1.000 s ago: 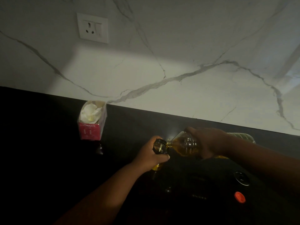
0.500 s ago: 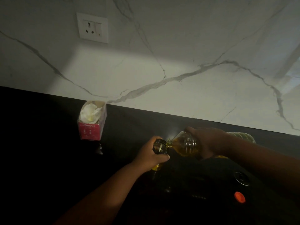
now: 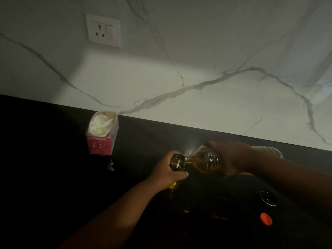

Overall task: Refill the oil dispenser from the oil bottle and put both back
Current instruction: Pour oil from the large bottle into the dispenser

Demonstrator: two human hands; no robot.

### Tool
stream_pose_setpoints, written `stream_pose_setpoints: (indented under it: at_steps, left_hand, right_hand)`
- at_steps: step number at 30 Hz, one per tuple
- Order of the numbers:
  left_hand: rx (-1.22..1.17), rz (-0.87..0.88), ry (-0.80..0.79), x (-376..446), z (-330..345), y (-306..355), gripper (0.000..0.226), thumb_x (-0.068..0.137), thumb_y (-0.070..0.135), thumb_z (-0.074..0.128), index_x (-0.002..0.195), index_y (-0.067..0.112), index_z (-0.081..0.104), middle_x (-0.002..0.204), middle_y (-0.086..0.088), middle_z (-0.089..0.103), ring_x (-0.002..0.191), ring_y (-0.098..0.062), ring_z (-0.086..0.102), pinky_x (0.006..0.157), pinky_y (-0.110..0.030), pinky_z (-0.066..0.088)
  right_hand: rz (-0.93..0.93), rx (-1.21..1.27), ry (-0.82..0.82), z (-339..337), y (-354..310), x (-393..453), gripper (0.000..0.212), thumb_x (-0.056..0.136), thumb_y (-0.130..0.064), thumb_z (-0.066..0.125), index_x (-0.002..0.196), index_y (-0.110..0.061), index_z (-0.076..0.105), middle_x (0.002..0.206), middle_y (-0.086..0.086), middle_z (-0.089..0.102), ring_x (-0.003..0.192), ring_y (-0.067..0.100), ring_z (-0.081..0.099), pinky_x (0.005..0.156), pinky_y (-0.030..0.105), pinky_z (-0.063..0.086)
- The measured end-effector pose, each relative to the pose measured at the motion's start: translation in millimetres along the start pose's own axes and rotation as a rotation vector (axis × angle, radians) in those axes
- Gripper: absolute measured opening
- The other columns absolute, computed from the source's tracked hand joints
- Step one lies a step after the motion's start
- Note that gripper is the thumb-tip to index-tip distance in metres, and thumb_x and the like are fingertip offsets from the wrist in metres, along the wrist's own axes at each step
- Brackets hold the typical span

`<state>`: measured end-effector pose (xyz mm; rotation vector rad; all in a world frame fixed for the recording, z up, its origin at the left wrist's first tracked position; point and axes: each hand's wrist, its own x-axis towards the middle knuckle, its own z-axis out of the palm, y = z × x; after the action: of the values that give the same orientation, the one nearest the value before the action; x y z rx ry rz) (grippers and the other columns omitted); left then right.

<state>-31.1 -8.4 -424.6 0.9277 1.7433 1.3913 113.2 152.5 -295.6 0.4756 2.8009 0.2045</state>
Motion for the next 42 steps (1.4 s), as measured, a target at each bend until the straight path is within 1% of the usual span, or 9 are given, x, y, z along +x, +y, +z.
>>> stream_pose_setpoints:
  at_steps: [6,9,11,16,19,22,31,37,42]
  left_hand:
    - [-0.005,0.002,-0.009,-1.0,-0.2,1.2,0.062,0.071,0.02,0.083,0.117,0.044,0.049,0.117,0.001,0.059,0.105,-0.019,0.062,0.094,-0.048,0.054]
    - [0.002,0.001,0.002,-0.9,0.3,0.7,0.066,0.063,0.031,0.083,0.119,0.042,0.05,0.116,0.0,0.06,0.105,-0.02,0.063,0.094,-0.049,0.054]
    - [-0.002,0.003,0.006,-0.3,0.3,0.0,0.066,0.063,0.03,0.083,0.119,0.042,0.051,0.116,0.0,0.06,0.105,-0.02,0.063,0.094,-0.049,0.054]
    - [-0.015,0.004,0.007,1.1,0.3,-1.6,0.06,0.069,0.022,0.084,0.111,0.049,0.05,0.114,0.002,0.061,0.104,-0.019,0.063,0.093,-0.048,0.055]
    - [-0.016,0.004,0.007,0.5,-0.2,-1.4,0.061,0.07,0.02,0.084,0.114,0.045,0.051,0.114,0.0,0.061,0.103,-0.019,0.064,0.093,-0.048,0.055]
    - [-0.007,0.005,-0.002,0.7,-0.1,-1.3,0.061,0.069,0.023,0.083,0.116,0.044,0.051,0.115,0.0,0.061,0.104,-0.019,0.064,0.093,-0.049,0.055]
    - [-0.005,0.024,0.004,-0.3,0.0,-0.6,0.055,0.066,0.025,0.083,0.102,0.053,0.052,0.109,0.003,0.063,0.102,-0.02,0.065,0.094,-0.052,0.054]
    - [0.002,0.02,-0.011,-0.6,-0.3,1.9,0.056,0.071,0.02,0.083,0.106,0.049,0.05,0.112,0.002,0.061,0.104,-0.02,0.063,0.094,-0.051,0.053]
    - [0.002,0.018,-0.002,-1.4,-0.1,1.9,0.058,0.067,0.024,0.083,0.108,0.049,0.051,0.114,0.001,0.061,0.104,-0.02,0.063,0.093,-0.051,0.054]
  right_hand:
    - [0.006,-0.006,0.001,0.0,0.4,2.1,0.095,0.059,-0.044,0.082,0.135,-0.028,0.029,0.117,0.001,0.061,0.102,0.019,0.061,0.083,0.031,0.051]
    - [0.009,-0.006,0.017,2.3,0.7,1.0,0.094,0.059,-0.045,0.082,0.134,-0.029,0.029,0.116,0.001,0.062,0.102,0.02,0.062,0.083,0.032,0.051]
    - [0.011,-0.008,0.021,3.6,1.2,0.4,0.092,0.059,-0.045,0.081,0.133,-0.029,0.029,0.115,0.001,0.062,0.101,0.02,0.062,0.082,0.032,0.051]
    - [0.008,-0.012,0.01,1.7,0.3,0.0,0.093,0.059,-0.046,0.081,0.134,-0.028,0.029,0.117,0.002,0.061,0.102,0.02,0.062,0.084,0.035,0.053]
    - [0.02,-0.024,0.006,1.5,-0.9,-0.4,0.094,0.059,-0.045,0.081,0.134,-0.028,0.028,0.117,0.002,0.061,0.102,0.02,0.062,0.082,0.034,0.053]
    - [0.021,-0.016,0.006,1.6,-0.9,-0.5,0.093,0.057,-0.045,0.082,0.132,-0.029,0.028,0.114,0.001,0.062,0.101,0.02,0.063,0.082,0.036,0.054]
    - [0.013,-0.003,-0.01,-1.1,-2.3,-0.6,0.095,0.06,-0.043,0.083,0.136,-0.026,0.028,0.118,0.002,0.06,0.103,0.02,0.061,0.084,0.034,0.052]
    - [0.01,-0.01,0.001,-0.6,-1.4,-0.6,0.093,0.059,-0.046,0.081,0.135,-0.027,0.029,0.117,0.002,0.061,0.101,0.021,0.062,0.083,0.032,0.052]
    - [0.008,0.002,0.002,1.5,0.2,1.5,0.095,0.056,-0.047,0.082,0.134,-0.028,0.029,0.115,0.002,0.062,0.101,0.02,0.063,0.085,0.038,0.054]
